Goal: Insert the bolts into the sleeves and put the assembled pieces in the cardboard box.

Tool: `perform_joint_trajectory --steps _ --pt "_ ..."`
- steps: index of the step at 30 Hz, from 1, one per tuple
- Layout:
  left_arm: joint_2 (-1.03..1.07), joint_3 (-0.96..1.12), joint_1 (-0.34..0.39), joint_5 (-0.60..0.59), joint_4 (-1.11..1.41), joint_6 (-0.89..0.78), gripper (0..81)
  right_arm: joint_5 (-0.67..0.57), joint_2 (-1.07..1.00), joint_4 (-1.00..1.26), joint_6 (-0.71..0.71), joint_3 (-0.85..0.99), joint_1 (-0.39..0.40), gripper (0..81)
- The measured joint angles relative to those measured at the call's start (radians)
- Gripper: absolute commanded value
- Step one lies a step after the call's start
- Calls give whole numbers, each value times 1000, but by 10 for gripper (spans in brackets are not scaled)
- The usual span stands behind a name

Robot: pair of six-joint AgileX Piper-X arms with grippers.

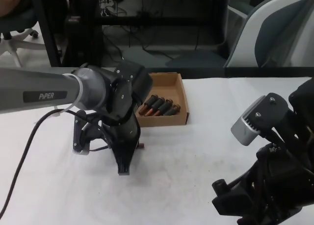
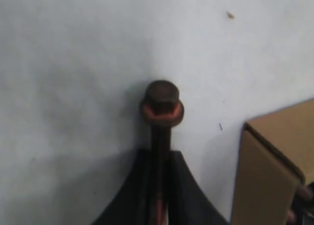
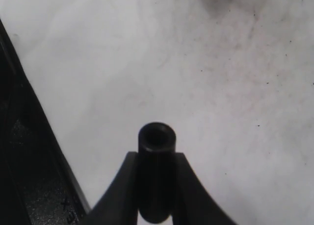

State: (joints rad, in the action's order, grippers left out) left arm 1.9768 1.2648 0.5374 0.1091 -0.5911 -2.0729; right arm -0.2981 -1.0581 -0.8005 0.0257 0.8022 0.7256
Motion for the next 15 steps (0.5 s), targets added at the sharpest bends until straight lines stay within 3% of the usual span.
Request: perform_joint_trajectory --steps 9,15 --pt "0 0 -5 -24 0 29 17 0 0 0 0 0 0 4" --pt "0 3 -7 -38 -6 259 17 0 0 0 0 0 0 4"
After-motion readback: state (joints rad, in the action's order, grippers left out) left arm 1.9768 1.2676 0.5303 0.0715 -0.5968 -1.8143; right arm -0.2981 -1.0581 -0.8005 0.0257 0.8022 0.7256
